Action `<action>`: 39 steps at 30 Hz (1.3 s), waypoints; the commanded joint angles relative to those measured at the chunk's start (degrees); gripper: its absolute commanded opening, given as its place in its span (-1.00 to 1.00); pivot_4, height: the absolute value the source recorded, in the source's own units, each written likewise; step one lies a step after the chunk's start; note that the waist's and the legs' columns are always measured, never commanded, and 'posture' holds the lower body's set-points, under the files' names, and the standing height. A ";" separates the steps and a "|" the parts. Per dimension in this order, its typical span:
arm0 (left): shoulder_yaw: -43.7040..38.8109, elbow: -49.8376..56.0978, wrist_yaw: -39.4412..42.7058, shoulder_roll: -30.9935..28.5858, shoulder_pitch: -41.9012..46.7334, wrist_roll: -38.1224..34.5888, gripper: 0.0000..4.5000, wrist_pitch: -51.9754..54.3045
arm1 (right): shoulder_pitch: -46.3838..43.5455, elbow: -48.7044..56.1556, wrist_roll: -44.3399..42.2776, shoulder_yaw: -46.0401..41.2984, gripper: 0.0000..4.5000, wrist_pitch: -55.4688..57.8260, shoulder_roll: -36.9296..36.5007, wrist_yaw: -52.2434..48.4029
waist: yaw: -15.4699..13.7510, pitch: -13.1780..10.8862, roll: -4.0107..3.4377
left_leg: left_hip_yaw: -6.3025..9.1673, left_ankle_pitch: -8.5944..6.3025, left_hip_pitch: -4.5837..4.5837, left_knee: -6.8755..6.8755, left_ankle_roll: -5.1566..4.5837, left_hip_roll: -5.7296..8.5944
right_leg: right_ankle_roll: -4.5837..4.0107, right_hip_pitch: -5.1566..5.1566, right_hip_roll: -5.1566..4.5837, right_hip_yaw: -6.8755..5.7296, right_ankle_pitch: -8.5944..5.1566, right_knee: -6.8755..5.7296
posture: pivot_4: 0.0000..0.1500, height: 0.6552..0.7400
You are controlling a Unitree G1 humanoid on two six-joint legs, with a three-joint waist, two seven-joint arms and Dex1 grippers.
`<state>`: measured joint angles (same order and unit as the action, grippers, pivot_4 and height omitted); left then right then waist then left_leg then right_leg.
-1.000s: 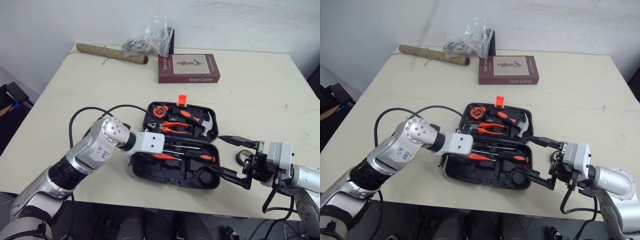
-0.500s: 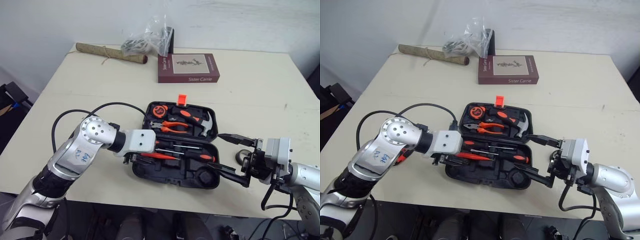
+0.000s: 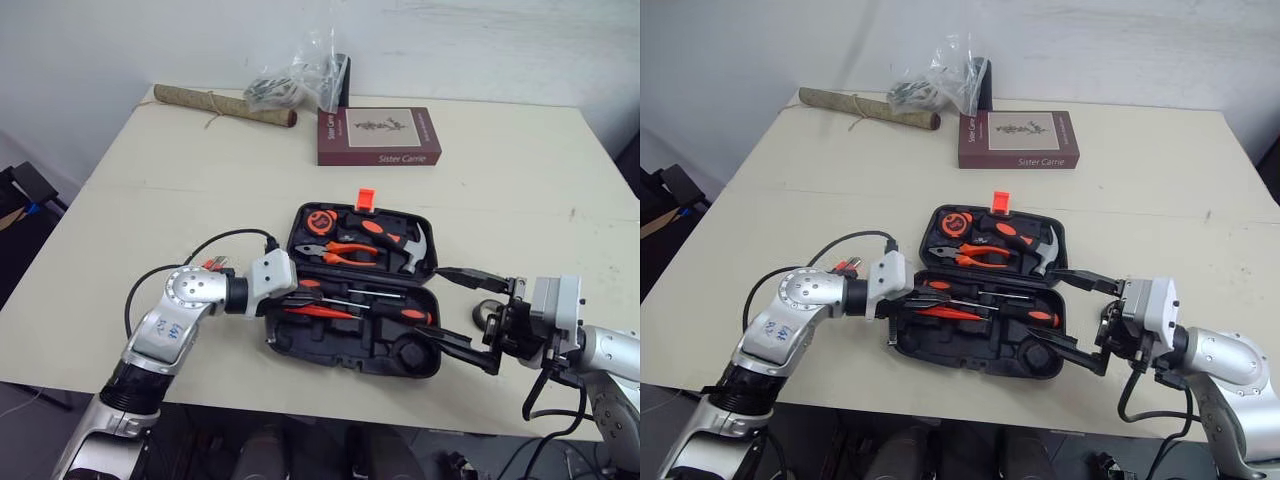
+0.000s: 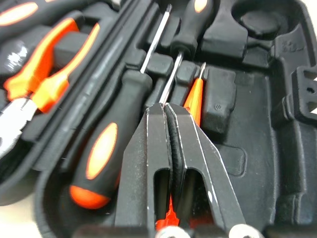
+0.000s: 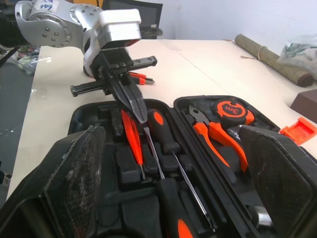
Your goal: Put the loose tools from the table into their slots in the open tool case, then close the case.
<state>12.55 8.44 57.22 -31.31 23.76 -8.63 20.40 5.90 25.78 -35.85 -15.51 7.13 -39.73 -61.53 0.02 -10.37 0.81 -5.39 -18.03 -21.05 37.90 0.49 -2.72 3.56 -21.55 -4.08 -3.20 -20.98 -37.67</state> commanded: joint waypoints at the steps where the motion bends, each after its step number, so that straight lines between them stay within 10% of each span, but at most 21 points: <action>1: 1.07 -0.03 -1.74 -0.13 -0.18 1.85 -0.98 -0.87 | 0.61 -1.08 0.13 -0.42 1.00 -2.79 0.76 -1.33 | 0.00 0.00 0.00 | 0.00 0.00 0.00 0.00 0.00 0.00 | 0.00 0.00 0.00 0.00 0.00 0.00 | 1.00 1.00; 21: 7.26 0.48 -2.06 -1.85 1.58 2.84 -0.98 13.44 | 2.05 -2.22 0.41 -1.12 1.00 -4.49 0.74 -2.48 | 0.03 0.30 -0.02 | -0.02 0.00 0.27 0.00 0.00 0.00 | 0.00 0.23 -0.01 0.04 0.00 -0.05 | 1.00 1.00; 31: -18.01 -1.03 -3.32 -1.14 -5.52 -8.81 -0.98 -12.95 | 10.70 -5.85 2.03 -16.12 1.00 -8.30 0.04 -1.05 | -0.02 0.26 0.00 | -0.03 0.00 0.06 -0.02 0.02 -0.02 | 0.00 0.01 -0.02 0.02 0.00 -0.04 | 1.00 1.00; 39: -46.30 -14.14 -5.16 -11.86 -22.02 -13.14 0.61 -18.74 | 19.71 -21.99 6.91 -29.43 1.00 -16.97 1.62 1.60 | 0.53 0.24 0.05 | -0.11 -0.17 0.26 -0.32 -0.28 -0.02 | -0.01 0.06 -0.07 0.04 0.00 0.06 | 1.00 1.00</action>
<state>-27.15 -3.34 53.00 -41.44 3.14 -20.23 4.15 25.45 6.35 -29.46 -41.40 -7.16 -38.15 -60.99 0.55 -10.13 0.86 -5.51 -18.22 -20.74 37.52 0.16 -2.71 3.55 -21.48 -4.20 -3.16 -20.99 -37.60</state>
